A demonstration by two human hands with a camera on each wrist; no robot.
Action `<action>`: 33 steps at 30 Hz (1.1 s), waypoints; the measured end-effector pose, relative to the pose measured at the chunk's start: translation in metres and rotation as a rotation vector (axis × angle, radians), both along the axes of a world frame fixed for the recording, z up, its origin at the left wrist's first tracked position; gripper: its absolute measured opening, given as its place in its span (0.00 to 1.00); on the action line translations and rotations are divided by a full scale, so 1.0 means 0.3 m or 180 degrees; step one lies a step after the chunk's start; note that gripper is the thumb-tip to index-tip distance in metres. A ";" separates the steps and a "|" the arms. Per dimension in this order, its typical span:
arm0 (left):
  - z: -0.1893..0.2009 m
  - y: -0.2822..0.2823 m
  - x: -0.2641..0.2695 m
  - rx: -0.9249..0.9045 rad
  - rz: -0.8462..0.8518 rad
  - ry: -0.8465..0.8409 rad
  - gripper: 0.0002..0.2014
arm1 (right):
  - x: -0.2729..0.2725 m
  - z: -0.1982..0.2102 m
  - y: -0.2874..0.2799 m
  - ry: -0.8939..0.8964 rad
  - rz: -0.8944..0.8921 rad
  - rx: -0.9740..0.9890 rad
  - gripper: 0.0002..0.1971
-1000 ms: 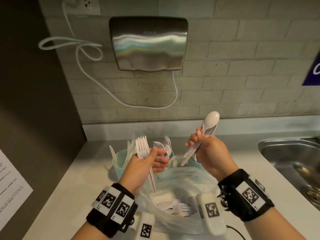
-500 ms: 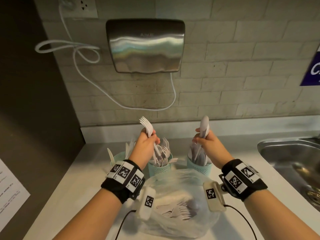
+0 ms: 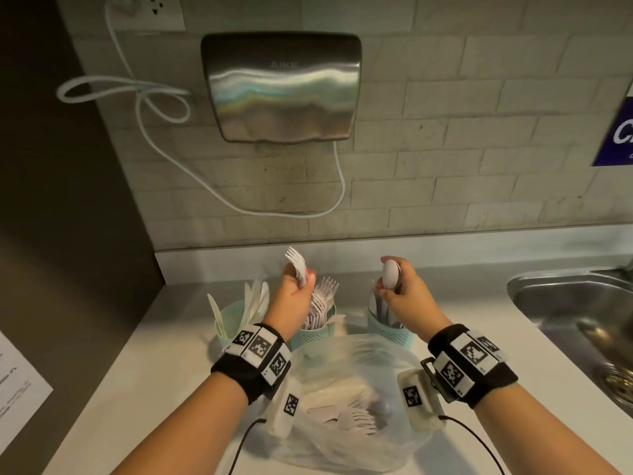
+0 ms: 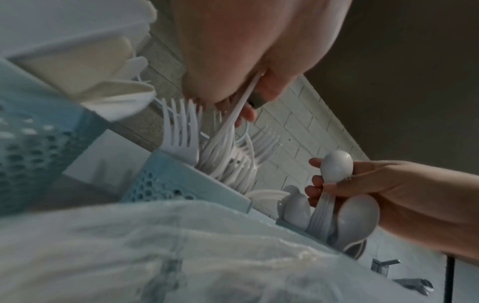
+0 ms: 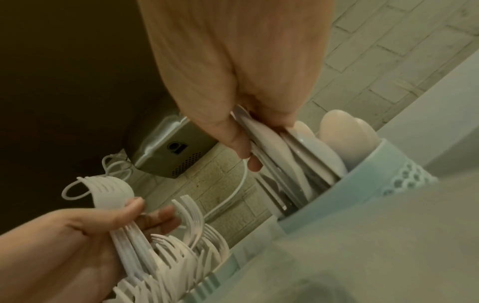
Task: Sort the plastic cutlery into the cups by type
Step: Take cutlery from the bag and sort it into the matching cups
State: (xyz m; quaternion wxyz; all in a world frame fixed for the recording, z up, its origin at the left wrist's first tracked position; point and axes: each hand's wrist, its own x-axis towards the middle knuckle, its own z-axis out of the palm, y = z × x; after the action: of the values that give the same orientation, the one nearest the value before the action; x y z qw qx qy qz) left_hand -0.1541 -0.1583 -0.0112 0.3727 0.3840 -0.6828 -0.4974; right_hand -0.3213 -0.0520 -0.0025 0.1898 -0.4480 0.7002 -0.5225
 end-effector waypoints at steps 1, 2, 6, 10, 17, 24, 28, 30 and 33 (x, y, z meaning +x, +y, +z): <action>-0.015 -0.001 -0.004 -0.0061 0.0012 -0.0210 0.03 | -0.002 -0.004 -0.001 0.0025 -0.0008 0.0009 0.22; -0.028 -0.001 -0.005 -0.0197 0.0045 -0.0526 0.03 | -0.003 -0.007 -0.002 0.0032 -0.0006 0.0015 0.22; -0.031 0.029 -0.011 -0.0938 0.0288 -0.1741 0.19 | -0.009 -0.013 -0.006 0.0014 0.0085 -0.0014 0.23; -0.053 0.010 -0.017 -0.1263 0.0403 -0.2226 0.26 | -0.006 -0.014 -0.005 0.0305 0.0098 0.0010 0.21; -0.023 0.036 -0.013 -0.1274 0.0517 -0.1244 0.30 | -0.004 -0.009 -0.001 0.0745 0.0090 0.0150 0.19; -0.008 0.017 -0.015 -0.2116 -0.0092 -0.2592 0.23 | -0.005 -0.044 -0.018 0.1696 0.0109 0.0860 0.20; -0.003 0.035 -0.002 -0.1582 -0.0166 -0.2962 0.27 | 0.018 -0.024 0.003 0.1958 0.0153 0.1007 0.23; 0.032 0.082 0.016 -0.1871 0.0034 -0.2474 0.25 | 0.043 0.029 0.032 0.1882 0.0154 0.0692 0.25; 0.089 0.198 0.053 -0.2143 -0.0183 -0.1403 0.12 | 0.122 0.140 0.119 0.1899 0.0355 0.0248 0.17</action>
State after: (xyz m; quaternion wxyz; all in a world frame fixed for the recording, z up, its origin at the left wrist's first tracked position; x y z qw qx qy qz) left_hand -0.1382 -0.0989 0.0156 0.3082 0.3187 -0.8816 -0.1619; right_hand -0.2847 -0.0164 0.0396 0.0213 -0.6118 0.7188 -0.3294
